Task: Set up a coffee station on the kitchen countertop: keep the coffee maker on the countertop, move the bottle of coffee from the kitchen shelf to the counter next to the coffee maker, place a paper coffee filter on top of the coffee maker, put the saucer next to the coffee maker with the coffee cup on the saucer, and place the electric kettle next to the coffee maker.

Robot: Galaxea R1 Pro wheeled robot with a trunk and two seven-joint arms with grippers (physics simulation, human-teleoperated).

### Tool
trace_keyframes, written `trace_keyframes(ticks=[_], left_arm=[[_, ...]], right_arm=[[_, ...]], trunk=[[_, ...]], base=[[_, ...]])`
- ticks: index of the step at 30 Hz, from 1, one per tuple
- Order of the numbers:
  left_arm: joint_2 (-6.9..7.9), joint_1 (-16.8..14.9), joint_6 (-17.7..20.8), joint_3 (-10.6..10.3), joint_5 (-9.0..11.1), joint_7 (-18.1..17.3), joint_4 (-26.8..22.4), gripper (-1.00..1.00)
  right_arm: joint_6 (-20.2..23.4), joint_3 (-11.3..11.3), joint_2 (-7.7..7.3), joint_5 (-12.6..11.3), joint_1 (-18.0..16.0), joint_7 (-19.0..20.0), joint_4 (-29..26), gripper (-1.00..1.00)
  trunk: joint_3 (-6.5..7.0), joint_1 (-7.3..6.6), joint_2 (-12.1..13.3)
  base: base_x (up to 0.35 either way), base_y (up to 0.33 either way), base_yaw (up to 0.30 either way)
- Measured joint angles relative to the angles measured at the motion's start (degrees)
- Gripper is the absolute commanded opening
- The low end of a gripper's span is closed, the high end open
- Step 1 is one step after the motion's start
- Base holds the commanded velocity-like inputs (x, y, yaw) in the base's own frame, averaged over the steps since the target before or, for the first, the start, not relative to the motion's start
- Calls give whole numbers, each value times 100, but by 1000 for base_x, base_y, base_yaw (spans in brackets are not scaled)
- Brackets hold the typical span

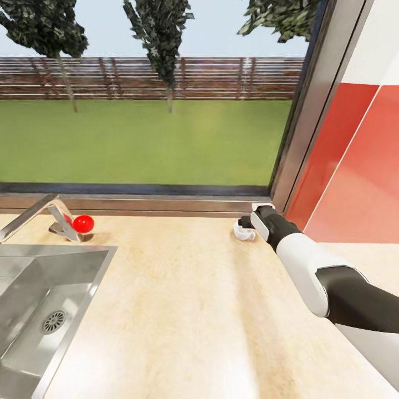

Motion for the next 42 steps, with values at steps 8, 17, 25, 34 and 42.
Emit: trace_keyframes(ticks=[8,17,25,34,42], left_arm=[[-3,14,-4,-2,0,0,-8,100],[-3,14,-4,-2,0,0,-9,100],[-3,14,-4,-2,0,0,-9,100],[-3,14,-4,-2,0,0,-9,100],[-3,14,-4,-2,0,0,-9,100]], right_arm=[[0,0,4,-1,6,3,1,100],[0,0,1,0,31,3,0,100],[0,0,-1,-1,184,-3,1,100],[0,0,-8,0,210,-10,0,100],[0,0,-9,0,213,-3,0,-100]], trunk=[[-39,0,0],[-120,0,0],[-184,0,0],[-191,0,0],[-191,0,0]], base=[[0,0,0],[0,0,0],[0,0,-46],[0,0,-4],[0,0,0]])
